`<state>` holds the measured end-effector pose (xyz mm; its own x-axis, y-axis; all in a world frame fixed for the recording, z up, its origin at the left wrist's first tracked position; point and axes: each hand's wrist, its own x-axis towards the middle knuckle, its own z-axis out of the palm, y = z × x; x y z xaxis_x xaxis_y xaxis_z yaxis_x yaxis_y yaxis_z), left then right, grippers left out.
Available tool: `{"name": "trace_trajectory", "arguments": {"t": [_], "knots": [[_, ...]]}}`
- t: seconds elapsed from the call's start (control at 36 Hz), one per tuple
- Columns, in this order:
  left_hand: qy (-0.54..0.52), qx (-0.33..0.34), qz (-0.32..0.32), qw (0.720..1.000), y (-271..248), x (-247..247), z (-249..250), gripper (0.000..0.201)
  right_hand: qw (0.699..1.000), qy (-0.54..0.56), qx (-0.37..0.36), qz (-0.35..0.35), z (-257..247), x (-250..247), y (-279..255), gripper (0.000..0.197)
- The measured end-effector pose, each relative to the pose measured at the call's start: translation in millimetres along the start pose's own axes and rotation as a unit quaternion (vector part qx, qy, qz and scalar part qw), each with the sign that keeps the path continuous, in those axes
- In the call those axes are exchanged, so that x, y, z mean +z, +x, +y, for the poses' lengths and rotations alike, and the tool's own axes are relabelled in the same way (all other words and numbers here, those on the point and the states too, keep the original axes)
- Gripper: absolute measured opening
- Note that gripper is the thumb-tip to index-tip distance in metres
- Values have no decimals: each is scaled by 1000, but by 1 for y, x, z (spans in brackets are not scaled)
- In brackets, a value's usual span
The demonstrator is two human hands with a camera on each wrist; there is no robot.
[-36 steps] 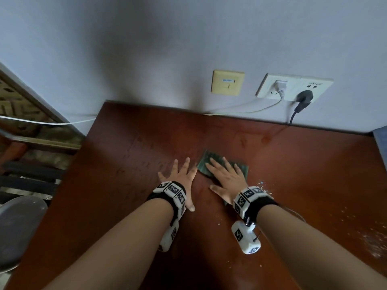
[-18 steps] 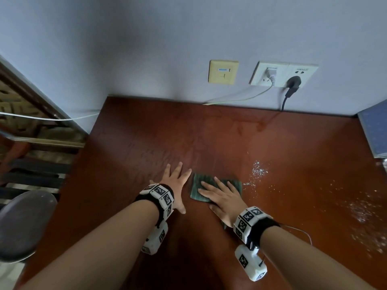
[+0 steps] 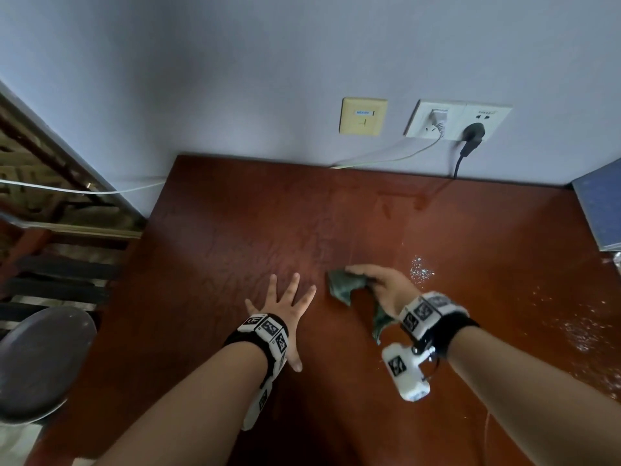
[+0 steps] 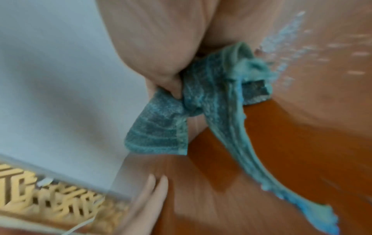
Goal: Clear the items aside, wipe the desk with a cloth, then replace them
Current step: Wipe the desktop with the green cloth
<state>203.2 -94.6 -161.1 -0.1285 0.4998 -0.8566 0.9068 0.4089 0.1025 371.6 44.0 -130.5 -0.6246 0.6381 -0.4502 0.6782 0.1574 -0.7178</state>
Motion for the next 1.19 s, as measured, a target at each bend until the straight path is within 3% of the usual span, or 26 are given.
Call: {"name": "trace_trajectory", "arguments": {"t": [0.11, 0.22, 0.28, 0.39, 0.61, 0.83, 1.03, 1.19], "knots": [[2, -4, -7, 1000, 1, -1, 1, 152, 992, -19, -40, 118, -1, -14, 48, 52], [-1, -6, -10, 1000, 4, -2, 0, 153, 983, -175, -15, 52, 11, -4, 94, 64], [-5, -4, -12, 1000, 4, -2, 0, 153, 966, -254, 1, 52, 21, 11, 96, 63], [-7, -3, -15, 1000, 3, -2, 1, 154, 950, -306, -29, 58, 29, 31, 76, 64], [-7, -2, -1, 1000, 0, 0, 1, 151, 939, -320, -122, -19, 46, 53, 9, 68], [-1, -2, 35, 999, -6, 7, 1, 148, 939, -304, -149, -51, 59, 76, -37, 65], [-23, 7, 70, 997, -15, 26, -4, 129, 946, -265, -169, -73, 64, 92, -75, 60], [-23, 29, 80, 996, -25, 39, -7, 120, 954, -219, -176, -103, 64, 98, -106, 71]]}}
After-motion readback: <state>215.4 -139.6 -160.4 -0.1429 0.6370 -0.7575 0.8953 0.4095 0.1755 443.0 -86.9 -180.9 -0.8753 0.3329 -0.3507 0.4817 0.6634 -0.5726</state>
